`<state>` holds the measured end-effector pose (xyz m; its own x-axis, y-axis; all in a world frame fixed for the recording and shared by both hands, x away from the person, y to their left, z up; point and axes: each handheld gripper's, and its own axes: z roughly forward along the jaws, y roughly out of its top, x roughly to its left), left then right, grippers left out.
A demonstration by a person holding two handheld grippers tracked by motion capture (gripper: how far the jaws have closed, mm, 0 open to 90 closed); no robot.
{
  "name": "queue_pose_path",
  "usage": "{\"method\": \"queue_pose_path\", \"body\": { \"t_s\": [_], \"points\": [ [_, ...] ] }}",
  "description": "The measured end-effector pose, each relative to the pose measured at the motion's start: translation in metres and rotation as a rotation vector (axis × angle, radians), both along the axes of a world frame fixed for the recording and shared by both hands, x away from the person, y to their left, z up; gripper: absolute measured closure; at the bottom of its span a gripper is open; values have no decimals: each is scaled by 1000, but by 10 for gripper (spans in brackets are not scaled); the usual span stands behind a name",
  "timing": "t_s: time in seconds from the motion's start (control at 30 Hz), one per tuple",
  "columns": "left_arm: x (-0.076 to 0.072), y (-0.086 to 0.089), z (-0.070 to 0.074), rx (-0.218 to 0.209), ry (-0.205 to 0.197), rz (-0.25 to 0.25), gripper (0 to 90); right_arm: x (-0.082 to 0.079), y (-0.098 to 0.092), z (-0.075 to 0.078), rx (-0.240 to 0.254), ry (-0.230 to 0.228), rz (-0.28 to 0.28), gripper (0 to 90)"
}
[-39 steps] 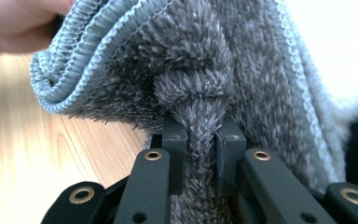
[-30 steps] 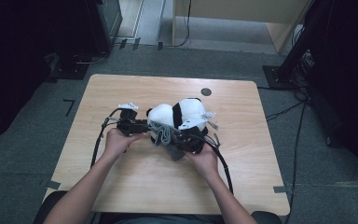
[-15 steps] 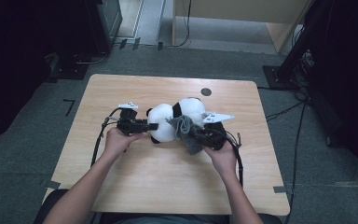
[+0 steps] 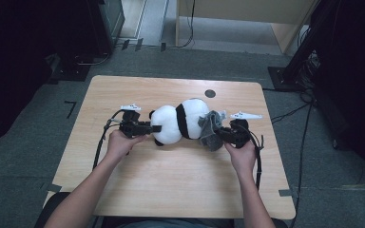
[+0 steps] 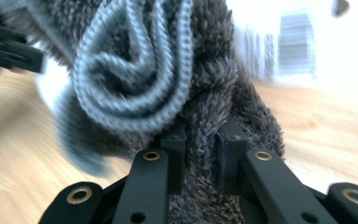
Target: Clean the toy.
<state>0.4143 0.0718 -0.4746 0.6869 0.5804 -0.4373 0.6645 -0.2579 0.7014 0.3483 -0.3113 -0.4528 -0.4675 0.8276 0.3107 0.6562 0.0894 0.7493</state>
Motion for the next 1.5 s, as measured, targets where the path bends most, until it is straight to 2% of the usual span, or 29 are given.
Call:
{"method": "queue_pose_path", "body": {
  "t_s": [0.07, 0.17, 0.3, 0.47, 0.8, 0.9, 1.07, 1.17, 1.37, 1.5],
  "points": [
    [0, 0, 0, 4, -4, -2, 529, 3, -4, -7, -18, 27, -14, 778],
    [0, 0, 0, 4, -6, 6, 529, 10, -6, -16, -13, 54, -23, 779],
    [0, 1, 0, 5, -7, 9, 528, 16, -6, -22, -13, 64, -32, 781],
    [0, 1, 0, 6, -9, 9, 527, 20, -9, -30, -23, 101, -48, 781],
    [0, 2, 0, 7, -11, 9, 525, 25, -16, -37, -65, 161, -88, 781],
    [0, 2, 1, 6, -10, 9, 525, 23, -20, -32, -71, 144, -96, 788],
    [-1, 1, 2, 6, -6, 11, 528, 17, -32, -20, -26, 91, -115, 796],
    [-2, 2, 4, 5, -2, 11, 529, 11, -35, -5, 3, 47, -121, 800],
    [-6, 3, 5, -2, -7, 22, 530, -2, -29, 33, 27, -81, -99, 800],
    [-11, 2, 7, 1, -19, 29, 528, -5, -19, 51, 27, -127, -67, 799]
  ]
}}
